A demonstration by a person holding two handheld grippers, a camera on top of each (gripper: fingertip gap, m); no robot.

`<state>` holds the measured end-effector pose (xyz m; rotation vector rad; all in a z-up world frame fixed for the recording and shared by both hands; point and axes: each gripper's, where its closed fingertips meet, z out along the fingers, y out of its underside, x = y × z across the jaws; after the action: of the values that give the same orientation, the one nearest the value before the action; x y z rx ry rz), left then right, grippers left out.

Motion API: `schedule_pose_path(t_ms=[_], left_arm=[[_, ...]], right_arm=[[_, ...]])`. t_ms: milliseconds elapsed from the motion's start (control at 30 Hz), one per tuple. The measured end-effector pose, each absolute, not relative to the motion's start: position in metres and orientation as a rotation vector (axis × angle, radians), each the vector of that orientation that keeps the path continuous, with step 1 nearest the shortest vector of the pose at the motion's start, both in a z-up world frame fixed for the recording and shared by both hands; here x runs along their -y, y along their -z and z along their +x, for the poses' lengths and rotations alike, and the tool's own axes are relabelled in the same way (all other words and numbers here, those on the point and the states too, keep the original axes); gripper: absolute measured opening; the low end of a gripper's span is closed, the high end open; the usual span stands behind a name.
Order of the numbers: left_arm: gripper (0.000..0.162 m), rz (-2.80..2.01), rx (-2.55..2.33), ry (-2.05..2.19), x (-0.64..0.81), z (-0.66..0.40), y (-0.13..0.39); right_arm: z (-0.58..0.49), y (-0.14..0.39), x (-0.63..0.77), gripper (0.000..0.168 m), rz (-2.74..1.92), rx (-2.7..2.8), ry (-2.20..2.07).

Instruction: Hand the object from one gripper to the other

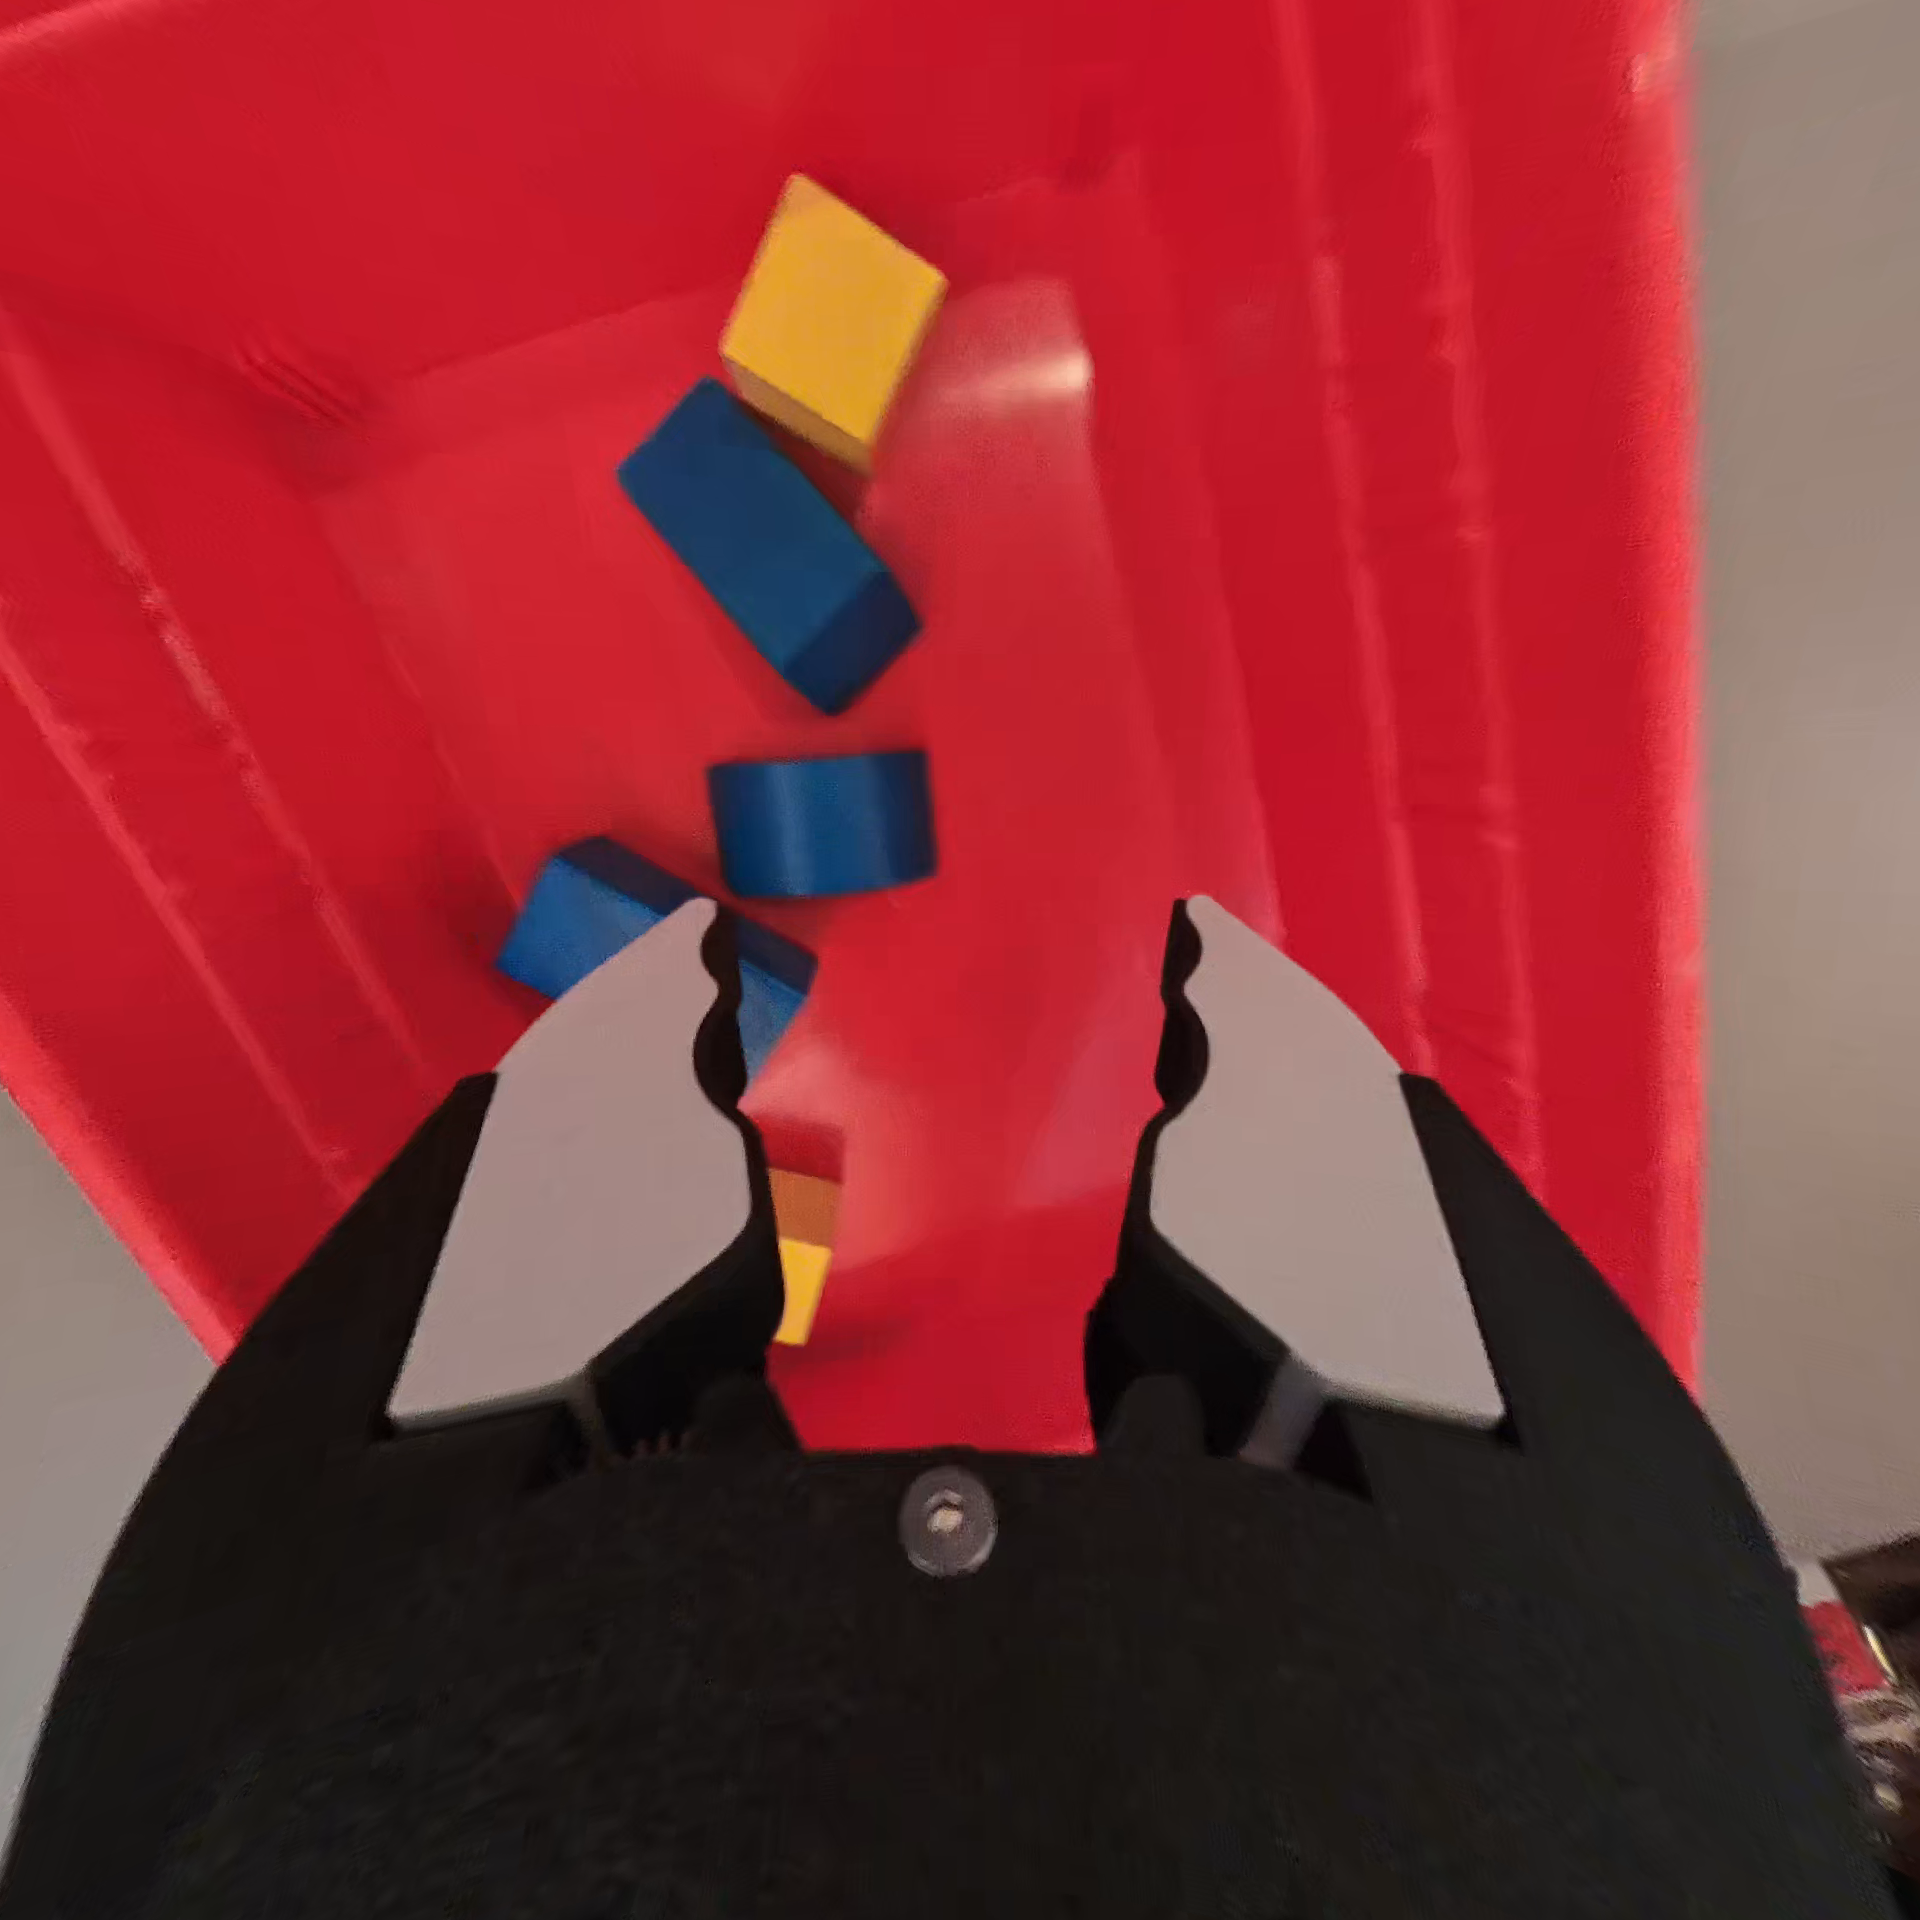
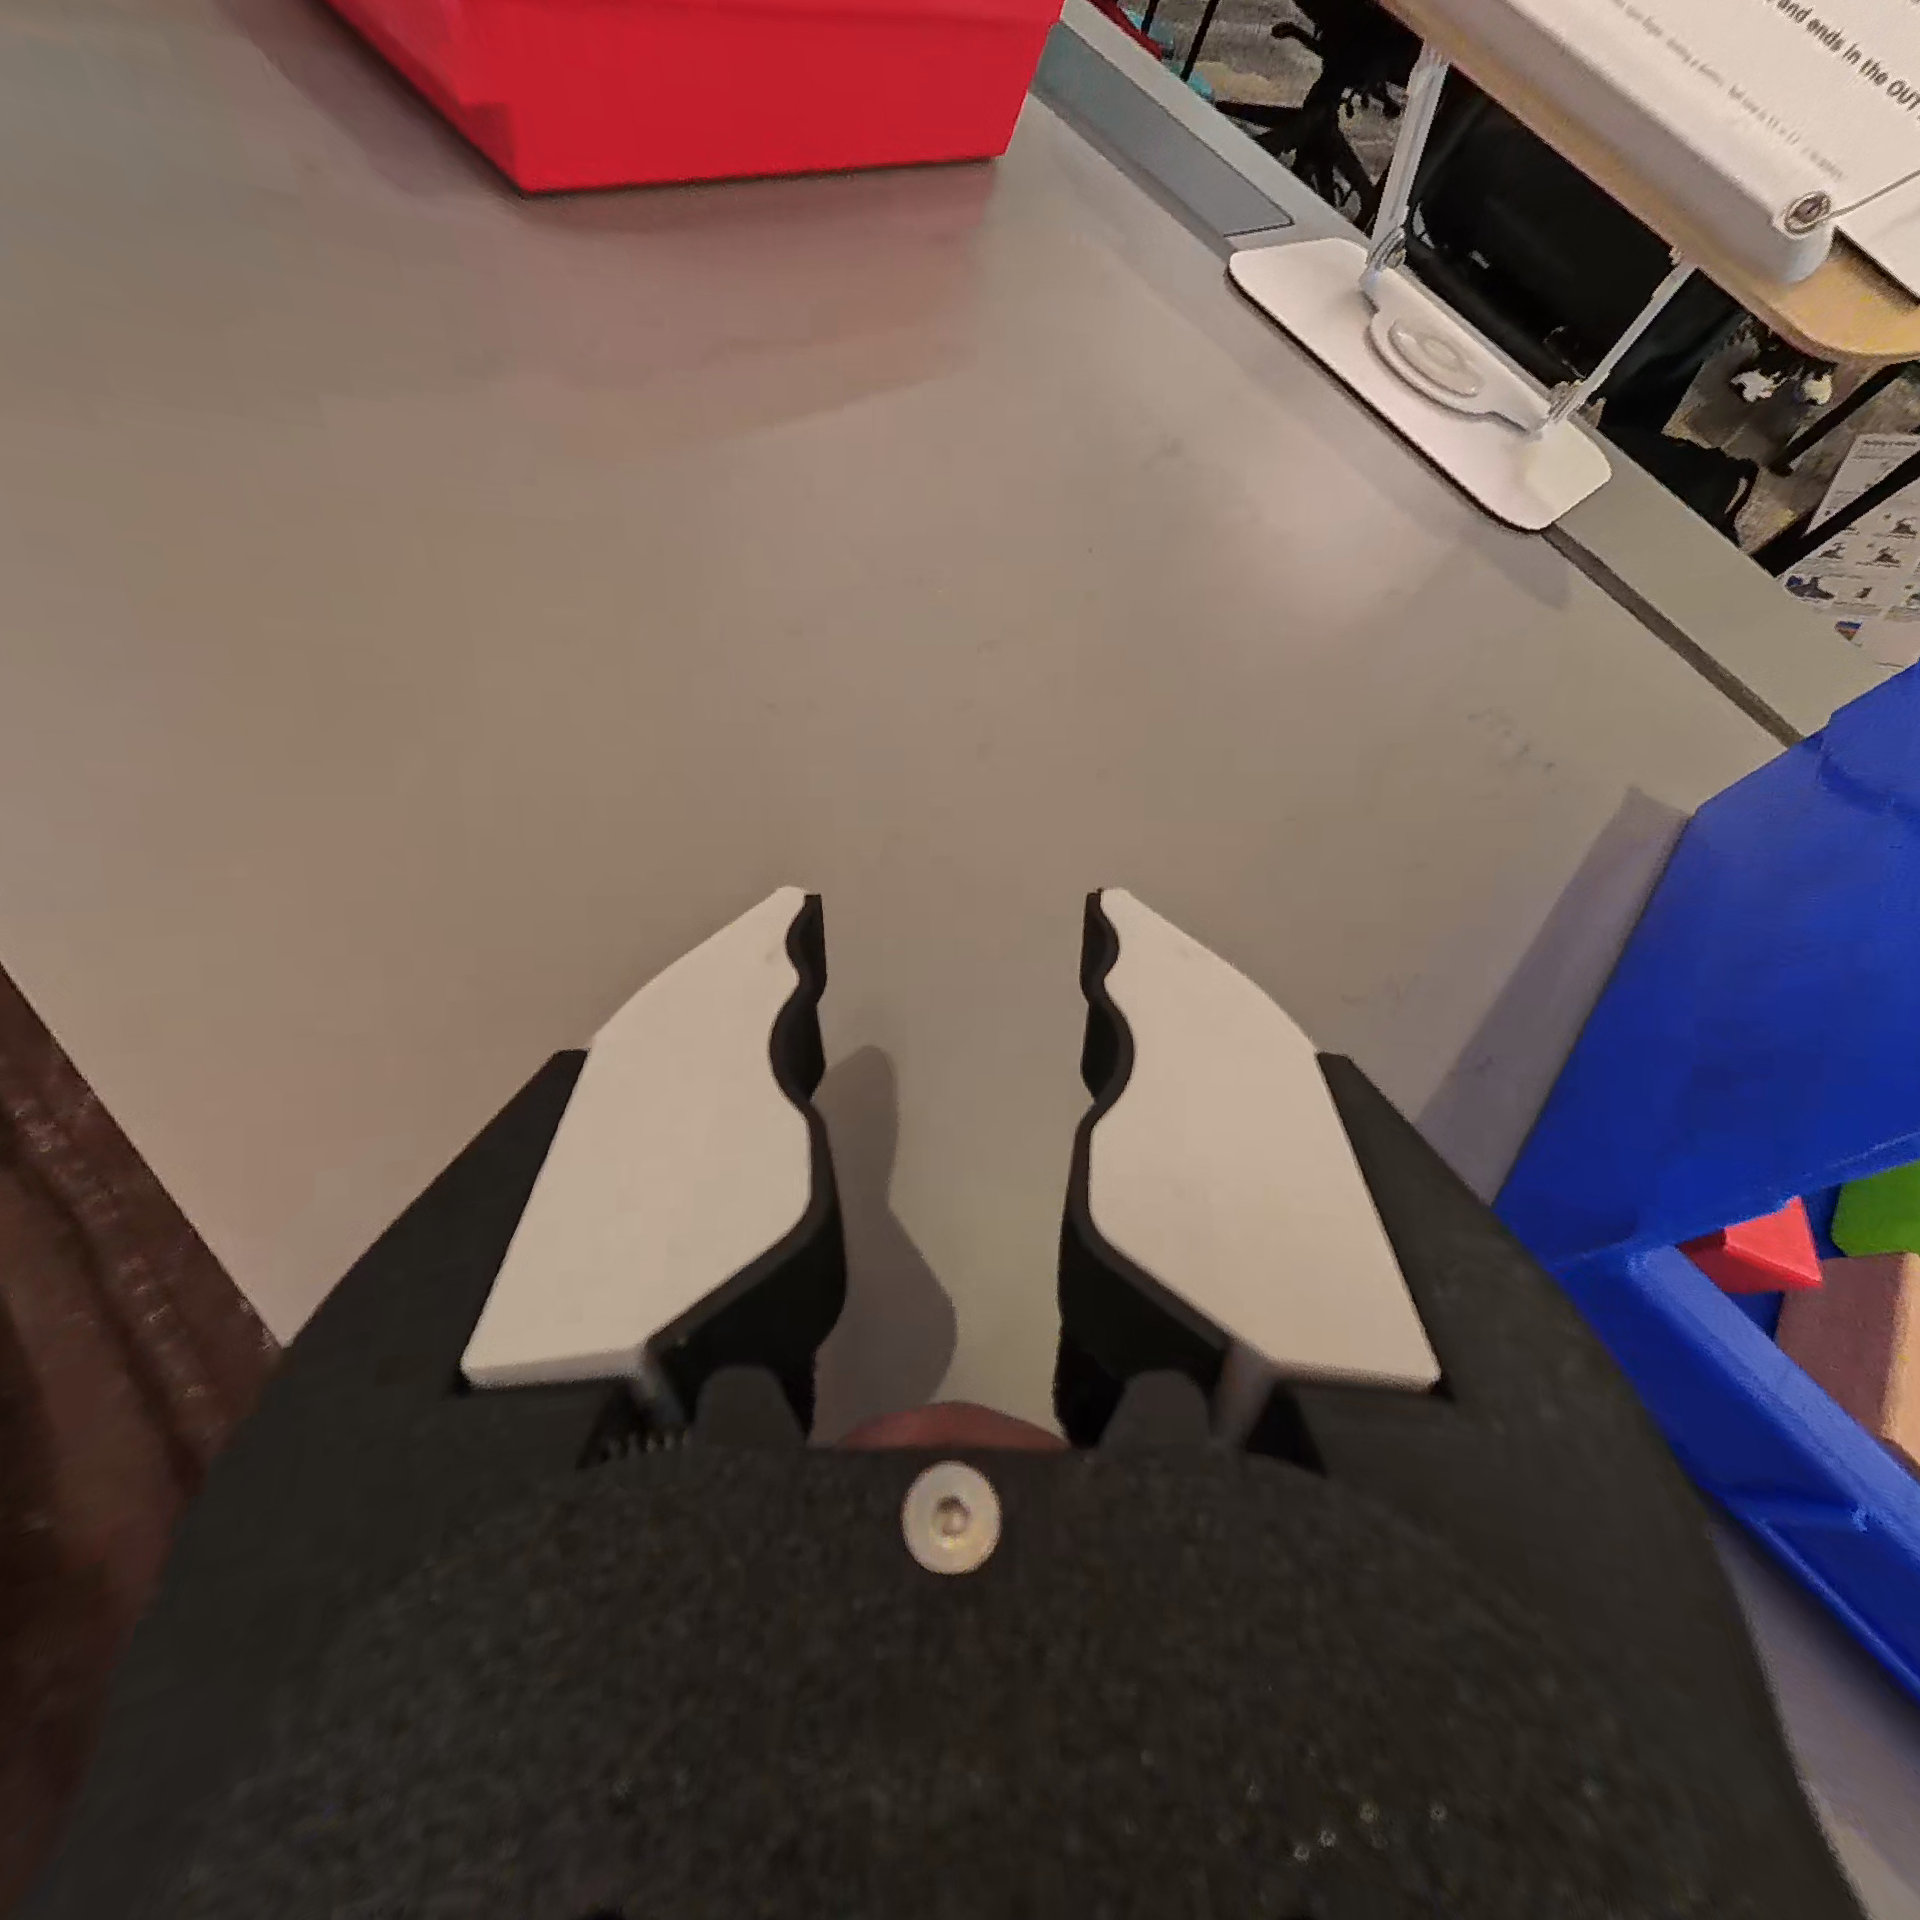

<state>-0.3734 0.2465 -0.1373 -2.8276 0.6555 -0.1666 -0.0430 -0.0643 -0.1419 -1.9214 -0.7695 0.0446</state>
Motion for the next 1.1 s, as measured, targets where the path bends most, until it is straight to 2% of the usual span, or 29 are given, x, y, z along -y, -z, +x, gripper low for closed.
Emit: schedule_pose_path(t_ms=[167,300,467,533,700,933,1100], left_arm=[[0.08,-2.997,-0.672,-0.12,-0.264,-0.394,0.171],[0.083,-3.076,-0.65,-0.083,-0.258,-0.392,0.19],[0.066,-3.077,-0.608,0.009,-0.256,-0.392,0.195],[0.052,-3.056,-0.619,0.039,-0.257,-0.392,0.194],[0.051,-3.02,-0.664,0.122,-0.255,-0.392,0.192],[0.051,-2.926,-0.605,0.6,-0.245,-0.37,0.171],[0.051,-2.509,-0.563,1.47,-0.216,-0.321,0.087]], right_arm=[[-0.037,0.144,0.064,0.047,-1.937,0.754,-0.05],[-0.034,0.144,0.064,0.047,-1.938,0.743,-0.064],[-0.034,0.144,0.064,0.047,-1.938,0.745,-0.081],[-0.034,0.146,0.064,0.047,-1.942,0.754,-0.076],[-0.039,0.145,0.065,0.047,-1.937,0.761,-0.104],[-0.04,0.144,0.065,0.047,-1.933,0.751,-0.118],[-0.044,0.132,0.057,0.047,-1.894,0.746,-0.173]])
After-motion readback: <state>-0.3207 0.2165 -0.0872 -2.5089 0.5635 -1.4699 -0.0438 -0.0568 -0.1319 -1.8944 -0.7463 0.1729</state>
